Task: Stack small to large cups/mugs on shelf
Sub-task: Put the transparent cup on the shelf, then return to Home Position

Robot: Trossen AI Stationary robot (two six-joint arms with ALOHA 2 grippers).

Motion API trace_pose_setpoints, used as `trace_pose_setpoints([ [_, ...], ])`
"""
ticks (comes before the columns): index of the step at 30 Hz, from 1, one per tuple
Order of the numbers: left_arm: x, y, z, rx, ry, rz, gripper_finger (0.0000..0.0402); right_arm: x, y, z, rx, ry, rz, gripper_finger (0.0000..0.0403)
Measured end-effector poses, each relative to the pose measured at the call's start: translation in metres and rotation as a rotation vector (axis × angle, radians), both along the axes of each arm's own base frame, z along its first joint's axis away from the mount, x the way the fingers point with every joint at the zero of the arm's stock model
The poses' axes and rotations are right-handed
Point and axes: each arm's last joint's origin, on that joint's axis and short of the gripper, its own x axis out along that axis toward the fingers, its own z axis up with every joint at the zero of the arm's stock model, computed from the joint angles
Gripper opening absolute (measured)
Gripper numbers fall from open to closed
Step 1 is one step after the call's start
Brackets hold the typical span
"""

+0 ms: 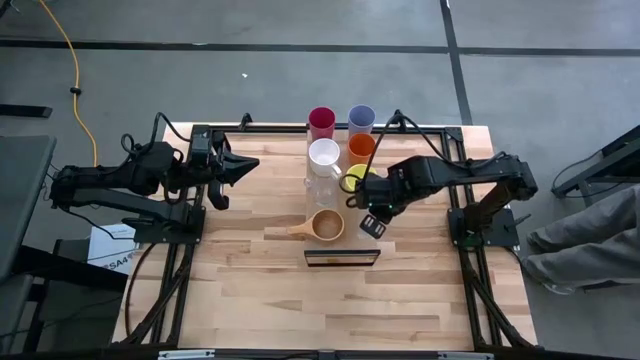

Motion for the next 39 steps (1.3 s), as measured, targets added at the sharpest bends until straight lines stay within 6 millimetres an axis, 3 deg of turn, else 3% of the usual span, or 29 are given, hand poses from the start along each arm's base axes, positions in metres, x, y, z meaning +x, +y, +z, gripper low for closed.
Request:
trace_pose_setpoints([
  [14,0.0,0.0,0.0,0.0,0.001,0.0,0.0,0.012,-0.005,0.003,-0.012,-0.126,0.01,0.0085],
  [22,0.0,0.0,0.0,0.0,0.001,-0.001,0.0,0.011,-0.007,0.009,-0.075,-0.157,0.134,0.0086],
  [32,0.0,0.0,0.0,0.0,0.001,-0.006,0.0,-0.044,0.004,0.041,-0.147,-0.243,0.326,0.0085],
  [35,0.0,0.0,0.0,-0.002,0.001,-0.008,0.0,-0.068,0.007,0.03,-0.13,-0.281,0.32,0.0081],
  [39,0.0,0.0,0.0,-0.01,-0.001,-0.009,0.0,-0.105,0.006,-0.002,-0.083,-0.371,0.264,0.0062],
])
